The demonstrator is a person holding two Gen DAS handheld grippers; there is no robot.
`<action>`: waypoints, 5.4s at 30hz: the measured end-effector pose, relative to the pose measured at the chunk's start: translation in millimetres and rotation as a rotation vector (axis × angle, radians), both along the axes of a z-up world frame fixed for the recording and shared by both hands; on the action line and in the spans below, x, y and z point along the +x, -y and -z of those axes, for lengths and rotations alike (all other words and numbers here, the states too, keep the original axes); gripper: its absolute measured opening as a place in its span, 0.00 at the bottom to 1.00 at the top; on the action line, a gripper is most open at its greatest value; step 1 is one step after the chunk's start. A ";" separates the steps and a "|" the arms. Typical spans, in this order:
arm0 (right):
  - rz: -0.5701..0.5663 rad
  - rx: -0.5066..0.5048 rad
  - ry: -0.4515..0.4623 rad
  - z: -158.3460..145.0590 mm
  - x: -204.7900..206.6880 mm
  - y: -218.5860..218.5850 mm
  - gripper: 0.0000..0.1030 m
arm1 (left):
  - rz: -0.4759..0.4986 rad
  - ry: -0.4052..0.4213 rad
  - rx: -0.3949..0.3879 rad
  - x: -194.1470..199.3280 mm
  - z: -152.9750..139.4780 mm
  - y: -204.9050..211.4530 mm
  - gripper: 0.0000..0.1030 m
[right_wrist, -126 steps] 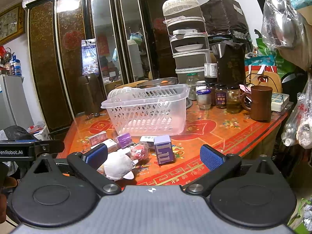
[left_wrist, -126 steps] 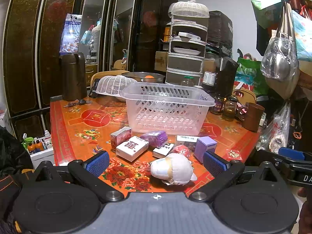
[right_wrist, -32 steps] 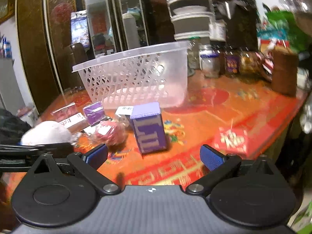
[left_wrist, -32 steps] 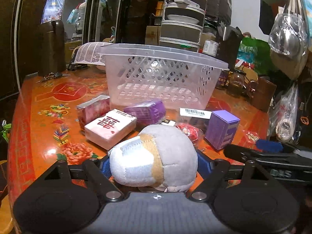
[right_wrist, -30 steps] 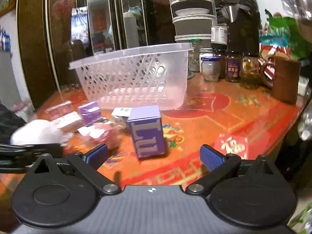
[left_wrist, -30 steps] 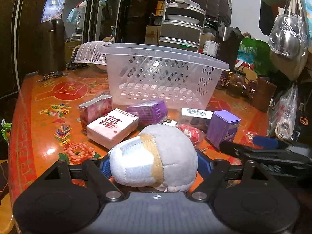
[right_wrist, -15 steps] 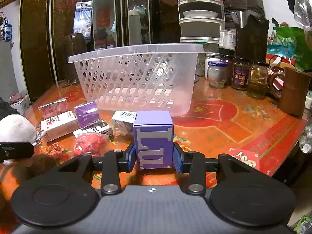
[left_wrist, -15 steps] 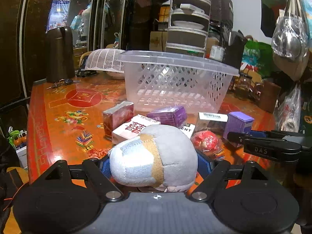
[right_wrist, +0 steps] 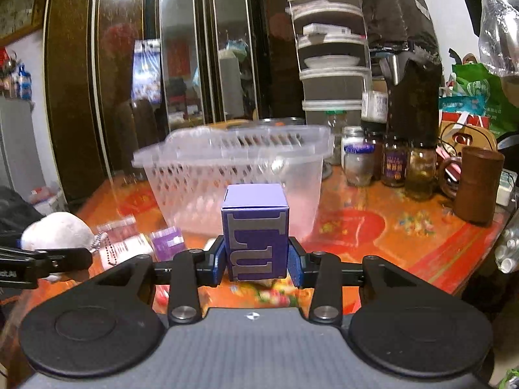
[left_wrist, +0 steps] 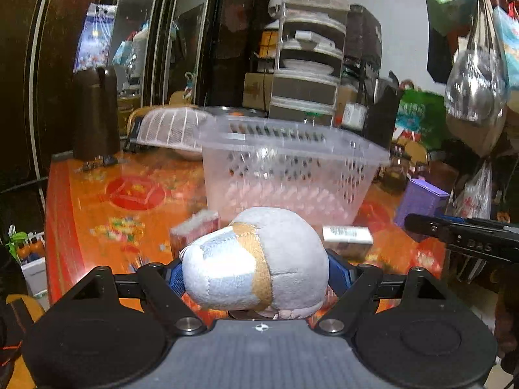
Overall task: Organize objects
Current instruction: 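Carry plush and purple box over the basket and open both tools to drop them, then grasp the white wedding-print box with the left tool, then grasp the red mesh bag with the right tool while the left tool holds the box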
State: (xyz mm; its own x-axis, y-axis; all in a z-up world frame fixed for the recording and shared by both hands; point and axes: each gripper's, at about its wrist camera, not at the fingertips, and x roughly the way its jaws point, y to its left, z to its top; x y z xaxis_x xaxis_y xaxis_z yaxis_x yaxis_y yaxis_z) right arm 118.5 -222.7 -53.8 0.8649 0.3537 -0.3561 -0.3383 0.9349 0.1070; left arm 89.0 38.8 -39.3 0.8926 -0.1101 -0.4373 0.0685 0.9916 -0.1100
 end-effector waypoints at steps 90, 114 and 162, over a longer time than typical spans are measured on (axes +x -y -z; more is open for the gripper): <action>0.007 0.163 -0.088 44.6 -10.0 -2.4 1.00 | -0.025 -0.226 0.051 84.2 57.2 -16.8 0.91; -0.057 0.024 -0.107 53.6 -9.3 -35.5 1.00 | -0.009 -0.212 0.127 88.5 56.3 6.5 0.71; -0.122 0.010 0.004 60.9 4.3 -65.0 0.44 | -0.018 0.028 0.066 53.7 34.4 1.1 0.53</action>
State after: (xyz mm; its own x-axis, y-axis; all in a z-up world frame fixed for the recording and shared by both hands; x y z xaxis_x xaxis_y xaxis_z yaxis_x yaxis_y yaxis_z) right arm 122.8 -157.7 -114.7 0.8164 0.4604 -0.3486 -0.4502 0.8855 0.1150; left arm 142.7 37.7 -73.8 0.9062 -0.0654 -0.4178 0.0526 0.9977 -0.0422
